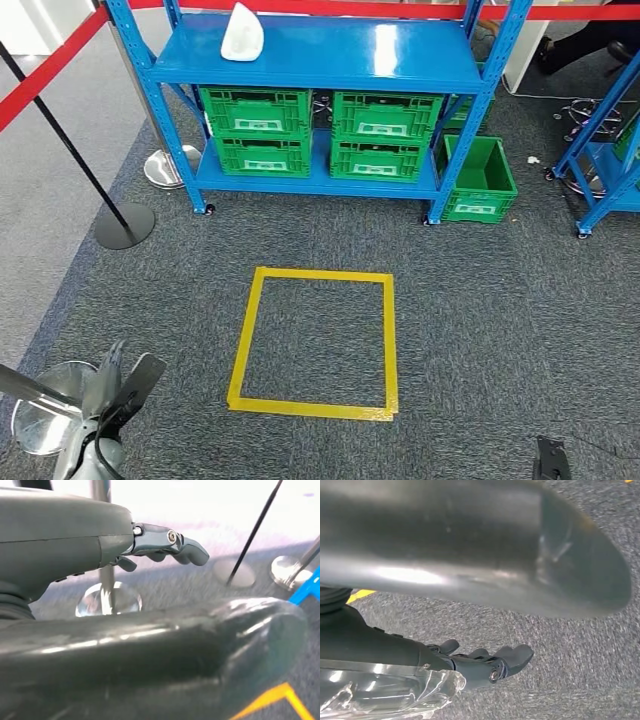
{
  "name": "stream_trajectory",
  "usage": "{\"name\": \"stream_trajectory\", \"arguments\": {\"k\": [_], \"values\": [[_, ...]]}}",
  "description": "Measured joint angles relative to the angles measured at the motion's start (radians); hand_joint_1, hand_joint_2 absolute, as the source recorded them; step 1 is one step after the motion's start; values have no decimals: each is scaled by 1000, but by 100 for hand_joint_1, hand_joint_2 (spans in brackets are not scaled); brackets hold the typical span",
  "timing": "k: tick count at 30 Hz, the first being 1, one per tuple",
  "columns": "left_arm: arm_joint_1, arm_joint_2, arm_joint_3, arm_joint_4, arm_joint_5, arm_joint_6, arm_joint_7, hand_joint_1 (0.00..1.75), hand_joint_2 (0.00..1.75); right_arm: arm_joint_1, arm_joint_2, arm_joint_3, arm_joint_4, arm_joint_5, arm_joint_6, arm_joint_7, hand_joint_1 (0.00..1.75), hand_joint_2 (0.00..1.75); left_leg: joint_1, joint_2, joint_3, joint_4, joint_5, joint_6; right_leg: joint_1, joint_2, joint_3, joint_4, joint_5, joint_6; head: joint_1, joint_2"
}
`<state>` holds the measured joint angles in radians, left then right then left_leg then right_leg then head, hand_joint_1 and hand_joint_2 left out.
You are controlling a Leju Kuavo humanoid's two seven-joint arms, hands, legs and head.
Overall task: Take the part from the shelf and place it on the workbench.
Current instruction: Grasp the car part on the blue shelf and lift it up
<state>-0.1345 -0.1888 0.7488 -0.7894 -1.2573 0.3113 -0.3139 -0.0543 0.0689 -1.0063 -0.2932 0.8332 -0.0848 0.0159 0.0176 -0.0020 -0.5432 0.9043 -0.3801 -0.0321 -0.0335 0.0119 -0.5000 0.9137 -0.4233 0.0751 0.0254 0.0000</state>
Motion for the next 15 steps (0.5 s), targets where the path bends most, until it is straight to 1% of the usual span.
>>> {"name": "stream_trajectory", "arguments": {"k": [3, 7, 9, 11, 12, 13, 14, 15], "values": [[2, 6, -48, -56, -57, 33, 18, 0, 0, 2, 3, 5, 5, 43, 11, 1, 0, 0, -2, 0, 0, 1, -2, 2, -2, 0, 0, 0, 0, 0, 0, 0], [1, 23, -129, -160, -121, 23, 63, 0, 0, 2, 4, 6, 10, 87, 20, 6, 0, 0, -8, 0, -1, 3, -7, 9, -8, 1, 1, -3, 0, 7, 0, 0], [-3, 35, -166, -208, -148, 10, 85, 0, 0, 2, 4, 6, 12, 106, 26, 8, 0, 0, -11, 0, -2, 2, -9, 15, -11, 1, 3, -4, 5, 13, -1, 0], [-10, 46, -204, -251, -166, -2, 101, 0, 0, 1, 4, 6, 15, 122, 32, 6, 0, 0, -10, 1, 4, -4, -13, 26, -12, -1, 3, 6, 4, 20, 0, 0], [-14, 52, -222, -270, -173, -9, 108, 0, 0, -1, 4, 6, 15, 129, 35, 4, 0, 0, -8, 2, 9, -7, -15, 31, -11, -2, -6, 30, -7, 19, 2, 0], [-19, 57, -237, -283, -179, -14, 114, 0, 0, -4, 4, 6, 16, 133, 38, 1, 0, 0, -6, 3, 15, -9, -16, 35, -10, -3, -28, 72, -30, 17, 5, 0], [-24, 62, -251, -294, -184, -18, 119, 0, 0, -6, 4, 6, 17, 137, 42, -1, 0, 0, -6, 4, 19, -9, -17, 37, -8, -4, -65, 137, -61, 13, 6, 0], [-30, 68, -263, -301, -187, -23, 123, 0, 0, -7, 4, 6, 18, 140, 46, -3, 0, 0, -6, 5, 22, -9, -18, 38, -6, -4, -107, 215, -93, 12, 8, 0]]}}
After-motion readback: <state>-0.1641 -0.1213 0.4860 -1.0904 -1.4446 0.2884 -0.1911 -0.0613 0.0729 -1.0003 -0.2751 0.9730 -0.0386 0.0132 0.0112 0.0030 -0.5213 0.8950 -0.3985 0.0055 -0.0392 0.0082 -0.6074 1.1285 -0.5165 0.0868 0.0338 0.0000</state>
